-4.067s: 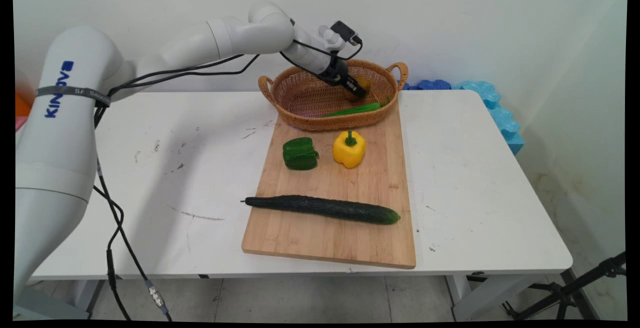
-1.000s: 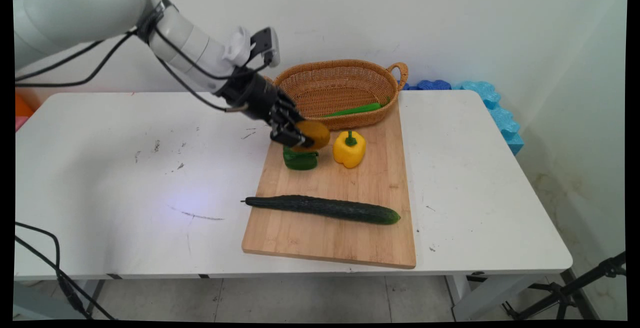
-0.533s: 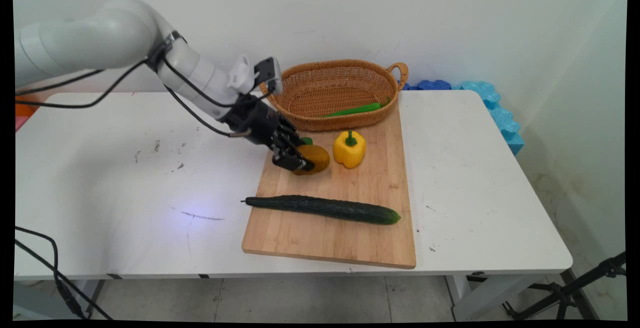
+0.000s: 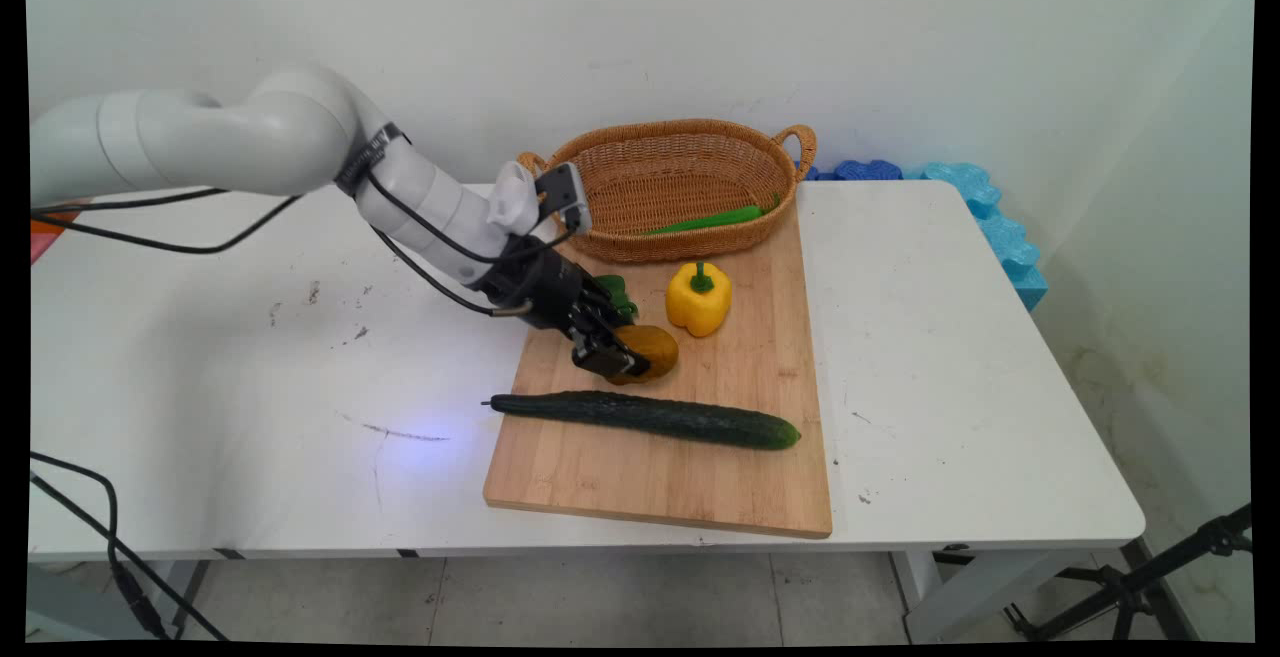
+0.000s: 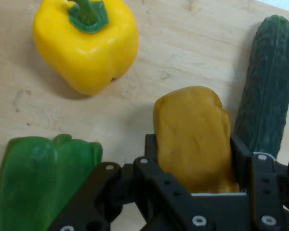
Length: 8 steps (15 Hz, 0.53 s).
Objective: Place the picked object on the cutting board
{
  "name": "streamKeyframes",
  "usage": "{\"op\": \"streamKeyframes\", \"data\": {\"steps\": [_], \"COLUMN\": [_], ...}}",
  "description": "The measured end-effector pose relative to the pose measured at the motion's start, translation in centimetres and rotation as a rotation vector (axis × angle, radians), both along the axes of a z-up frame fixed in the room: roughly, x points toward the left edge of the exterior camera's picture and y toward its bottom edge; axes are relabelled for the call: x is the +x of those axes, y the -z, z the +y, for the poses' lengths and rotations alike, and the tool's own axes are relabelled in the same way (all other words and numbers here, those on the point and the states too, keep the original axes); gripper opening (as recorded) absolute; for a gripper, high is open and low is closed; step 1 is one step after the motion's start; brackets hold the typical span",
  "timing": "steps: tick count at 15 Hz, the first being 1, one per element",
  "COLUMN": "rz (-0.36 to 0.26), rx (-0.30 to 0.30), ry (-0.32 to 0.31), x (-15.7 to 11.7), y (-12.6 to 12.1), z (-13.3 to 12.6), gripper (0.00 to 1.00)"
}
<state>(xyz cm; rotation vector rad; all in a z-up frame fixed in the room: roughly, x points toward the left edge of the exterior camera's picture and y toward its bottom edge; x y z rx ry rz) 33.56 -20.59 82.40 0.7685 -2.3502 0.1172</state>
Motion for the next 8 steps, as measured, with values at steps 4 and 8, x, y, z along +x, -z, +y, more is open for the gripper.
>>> {"op": "streamKeyframes", "data": {"steps": [4,8], "rz": [0.007,0.015], "rx": [0.003,0.002], "ry": [-0.013,-0.022], "x": [-0.6,-1.2], "y": [1.1,2.1], "z": [-0.1,-0.2], "gripper": [0.00,1.00]}}
